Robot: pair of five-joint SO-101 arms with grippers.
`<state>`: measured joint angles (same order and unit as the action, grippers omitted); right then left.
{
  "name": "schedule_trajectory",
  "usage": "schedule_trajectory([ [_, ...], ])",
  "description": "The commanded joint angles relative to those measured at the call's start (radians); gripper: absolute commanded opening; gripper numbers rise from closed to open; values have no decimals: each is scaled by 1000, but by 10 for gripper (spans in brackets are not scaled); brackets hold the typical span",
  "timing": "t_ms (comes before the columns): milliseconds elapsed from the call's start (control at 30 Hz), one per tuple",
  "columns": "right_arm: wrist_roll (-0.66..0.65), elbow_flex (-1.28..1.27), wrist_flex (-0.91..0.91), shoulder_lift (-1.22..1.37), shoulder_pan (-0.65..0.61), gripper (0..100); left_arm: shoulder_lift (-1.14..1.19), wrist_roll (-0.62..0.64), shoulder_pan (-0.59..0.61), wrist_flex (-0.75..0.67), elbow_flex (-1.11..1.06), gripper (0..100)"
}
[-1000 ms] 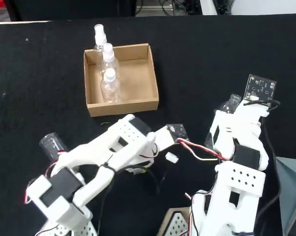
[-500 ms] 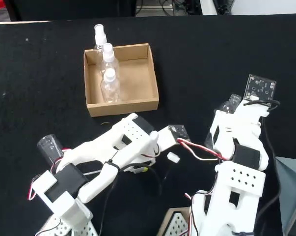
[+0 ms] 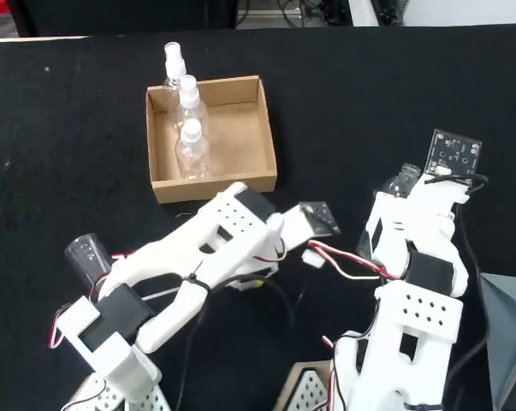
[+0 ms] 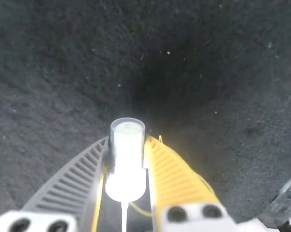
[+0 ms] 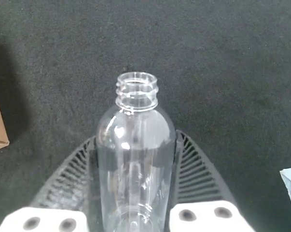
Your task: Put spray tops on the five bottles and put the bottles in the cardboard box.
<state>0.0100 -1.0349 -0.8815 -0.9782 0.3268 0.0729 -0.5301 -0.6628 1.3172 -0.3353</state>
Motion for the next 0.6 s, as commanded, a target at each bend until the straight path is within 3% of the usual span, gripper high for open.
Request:
schedule_trajectory([
  [0, 6, 25, 25, -33, -2, 53, -8, 15, 10, 61, 107, 28],
  [567, 6, 16, 26, -39, -3, 53, -8, 74, 2, 331, 486, 28],
])
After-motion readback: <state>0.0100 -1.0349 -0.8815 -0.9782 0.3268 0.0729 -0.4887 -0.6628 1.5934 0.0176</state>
